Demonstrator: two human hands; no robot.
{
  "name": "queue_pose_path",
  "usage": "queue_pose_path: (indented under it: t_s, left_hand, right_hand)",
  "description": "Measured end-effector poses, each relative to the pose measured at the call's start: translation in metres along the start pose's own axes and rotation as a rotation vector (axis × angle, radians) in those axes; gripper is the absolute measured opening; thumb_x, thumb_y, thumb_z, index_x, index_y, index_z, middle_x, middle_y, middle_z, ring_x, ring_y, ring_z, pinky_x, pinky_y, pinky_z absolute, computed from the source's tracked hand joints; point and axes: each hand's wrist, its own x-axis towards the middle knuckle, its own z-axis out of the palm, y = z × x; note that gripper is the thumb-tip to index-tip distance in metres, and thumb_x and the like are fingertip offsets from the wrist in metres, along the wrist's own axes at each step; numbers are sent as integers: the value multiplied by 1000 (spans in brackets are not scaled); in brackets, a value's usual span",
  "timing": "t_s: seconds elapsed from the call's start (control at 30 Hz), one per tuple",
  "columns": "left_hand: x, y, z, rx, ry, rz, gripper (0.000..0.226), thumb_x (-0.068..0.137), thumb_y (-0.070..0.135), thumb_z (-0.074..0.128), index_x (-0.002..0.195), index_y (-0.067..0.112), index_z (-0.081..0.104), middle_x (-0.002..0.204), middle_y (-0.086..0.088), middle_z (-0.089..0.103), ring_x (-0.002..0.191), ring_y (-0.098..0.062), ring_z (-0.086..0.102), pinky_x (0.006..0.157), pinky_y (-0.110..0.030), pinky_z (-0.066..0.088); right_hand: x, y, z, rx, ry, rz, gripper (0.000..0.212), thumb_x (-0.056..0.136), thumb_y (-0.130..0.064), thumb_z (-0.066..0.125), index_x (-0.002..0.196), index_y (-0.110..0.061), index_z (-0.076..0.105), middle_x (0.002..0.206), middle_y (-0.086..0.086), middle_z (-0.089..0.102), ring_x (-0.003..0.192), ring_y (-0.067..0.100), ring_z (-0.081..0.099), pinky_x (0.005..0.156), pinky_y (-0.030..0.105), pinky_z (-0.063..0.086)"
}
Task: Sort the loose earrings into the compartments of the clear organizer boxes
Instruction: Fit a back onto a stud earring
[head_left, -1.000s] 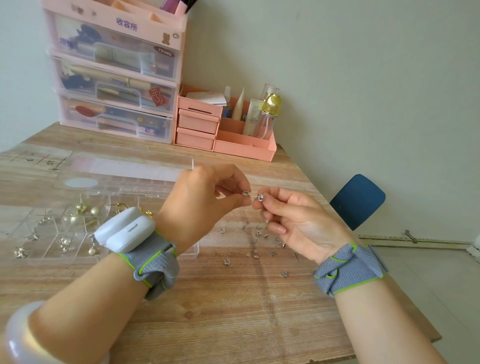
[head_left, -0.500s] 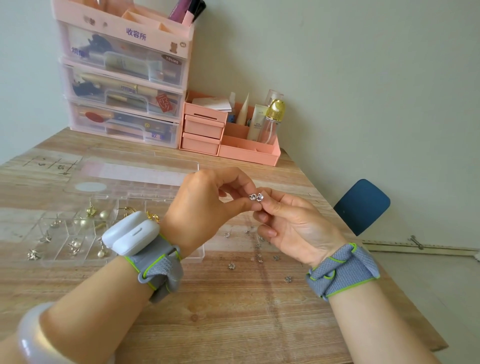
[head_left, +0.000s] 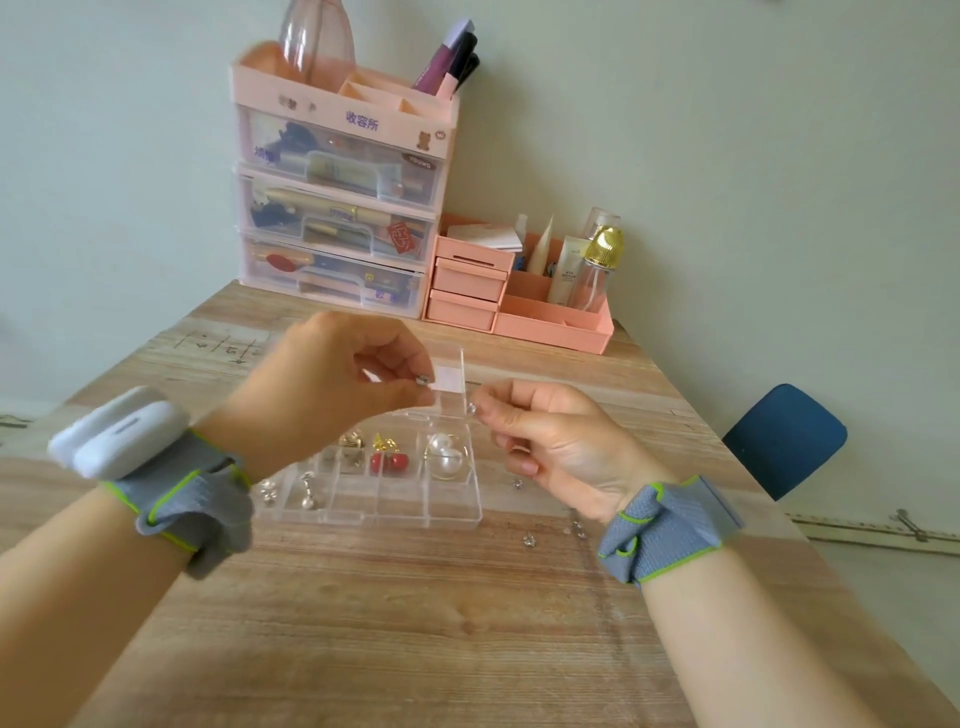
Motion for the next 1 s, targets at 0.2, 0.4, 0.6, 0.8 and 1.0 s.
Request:
queue_pose_path:
  t_s: [0.2, 0.4, 0.6, 0.8, 1.0]
  left_hand:
    - [-17, -16, -19, 89, -154, -76, 13, 69, 19, 76, 76, 29, 71, 69, 14, 69, 67, 4, 61, 62, -4, 43]
    - [-28, -23, -19, 210, -241, -98, 17, 70, 19, 76, 79, 31, 68, 70, 13, 66, 74, 9, 57, 62, -1, 39]
    - [-29, -23, -16, 228, -238, -102, 20, 71, 14, 75, 79, 28, 65, 70, 14, 70, 71, 9, 59, 59, -1, 38]
    - [-27, -21, -14, 234, -235, -72, 18, 74, 14, 72, 80, 30, 65, 73, 15, 69, 74, 8, 60, 64, -2, 41]
    - [-21, -14, -1, 213, -151, -31, 17, 75, 12, 71, 78, 28, 66, 71, 13, 68, 75, 7, 59, 66, -4, 44]
  right_hand:
    - [8, 1, 34, -440, 5, -112, 15, 84, -10, 64, 74, -20, 62, 64, -6, 54, 53, 4, 43, 49, 11, 34]
    - [12, 6, 50, -691, -14, -123, 7, 81, -18, 70, 76, -22, 66, 58, -8, 50, 44, -1, 37, 50, 15, 31]
    - [13, 12, 52, -814, 18, -141, 7, 80, -25, 71, 84, -19, 72, 58, -10, 50, 42, -2, 40, 47, 13, 30]
    - [10, 10, 47, -772, 39, -176, 8, 82, -23, 68, 86, -18, 74, 69, -5, 63, 45, -4, 42, 49, 12, 30]
    - [3, 7, 29, -711, 140, -189, 4, 82, -22, 69, 82, -20, 73, 55, -12, 53, 43, -2, 40, 50, 14, 31]
